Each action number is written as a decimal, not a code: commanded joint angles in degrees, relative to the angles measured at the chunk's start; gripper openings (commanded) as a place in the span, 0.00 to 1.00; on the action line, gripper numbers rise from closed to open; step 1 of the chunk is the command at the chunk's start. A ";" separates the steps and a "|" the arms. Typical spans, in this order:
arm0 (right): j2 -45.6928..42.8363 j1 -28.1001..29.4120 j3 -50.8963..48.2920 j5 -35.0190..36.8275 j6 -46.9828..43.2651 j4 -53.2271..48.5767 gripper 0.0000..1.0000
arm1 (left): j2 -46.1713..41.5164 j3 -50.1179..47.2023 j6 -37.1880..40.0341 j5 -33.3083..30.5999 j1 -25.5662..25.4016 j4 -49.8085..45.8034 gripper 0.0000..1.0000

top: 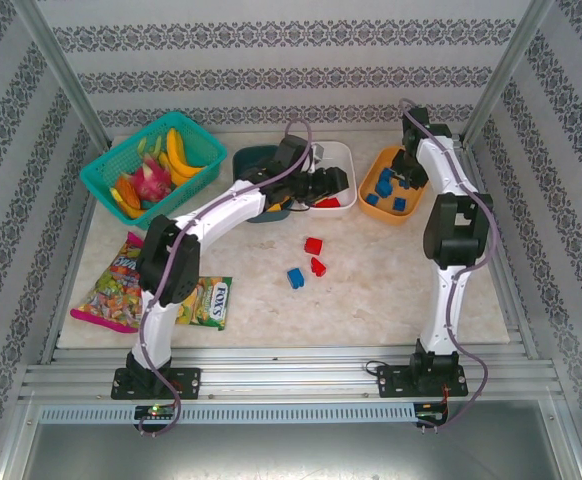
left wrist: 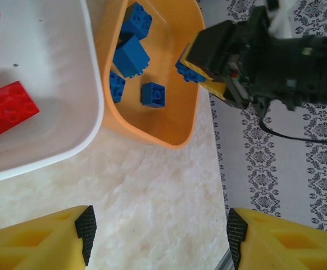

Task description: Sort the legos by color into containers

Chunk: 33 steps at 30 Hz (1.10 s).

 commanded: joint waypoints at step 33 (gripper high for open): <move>-28.71 17.83 -20.79 -3.68 -11.80 9.71 0.69 | -24.86 -20.81 5.86 -9.72 0.63 -10.47 0.66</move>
